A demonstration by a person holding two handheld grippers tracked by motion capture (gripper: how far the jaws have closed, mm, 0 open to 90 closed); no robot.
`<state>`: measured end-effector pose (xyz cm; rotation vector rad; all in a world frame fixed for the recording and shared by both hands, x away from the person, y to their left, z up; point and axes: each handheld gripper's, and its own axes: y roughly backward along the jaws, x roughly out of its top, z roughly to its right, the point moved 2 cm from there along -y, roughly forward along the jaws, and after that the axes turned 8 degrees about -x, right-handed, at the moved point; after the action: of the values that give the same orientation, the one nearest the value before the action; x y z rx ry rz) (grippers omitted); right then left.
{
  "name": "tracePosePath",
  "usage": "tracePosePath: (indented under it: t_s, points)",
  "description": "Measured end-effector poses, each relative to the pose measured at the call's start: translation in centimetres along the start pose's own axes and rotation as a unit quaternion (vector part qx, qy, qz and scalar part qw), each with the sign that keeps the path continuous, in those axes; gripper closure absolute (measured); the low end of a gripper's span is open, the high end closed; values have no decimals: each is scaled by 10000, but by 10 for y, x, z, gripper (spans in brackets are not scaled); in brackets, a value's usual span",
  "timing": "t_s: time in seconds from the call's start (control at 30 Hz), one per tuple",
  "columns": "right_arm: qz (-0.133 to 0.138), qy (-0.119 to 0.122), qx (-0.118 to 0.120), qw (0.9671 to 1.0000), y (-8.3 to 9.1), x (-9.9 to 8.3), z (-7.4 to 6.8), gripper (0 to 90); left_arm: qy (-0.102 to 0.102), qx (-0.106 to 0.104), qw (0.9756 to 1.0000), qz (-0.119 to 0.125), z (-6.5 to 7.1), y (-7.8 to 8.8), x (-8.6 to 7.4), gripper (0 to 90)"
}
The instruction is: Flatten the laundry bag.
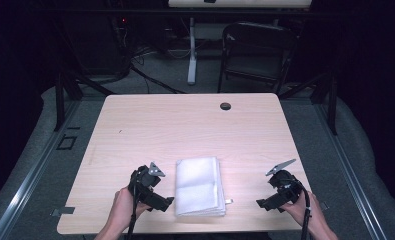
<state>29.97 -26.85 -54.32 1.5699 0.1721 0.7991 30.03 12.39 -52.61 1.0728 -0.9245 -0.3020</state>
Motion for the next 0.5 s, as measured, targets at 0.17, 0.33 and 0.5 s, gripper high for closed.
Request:
tracePosePath:
  t_s: [0.17,0.33,0.5]
  points:
    - [12,18,96,10000,0,0,-1,25,-211,-39,9998,-4,8,-5,6,0]
    - [-13,32,113,9999,-1,0,-1,26,-362,-150,9992,-51,16,-13,12,0]
    - [-16,40,73,10000,-2,0,-1,29,-572,-197,9981,-95,25,-22,18,1]
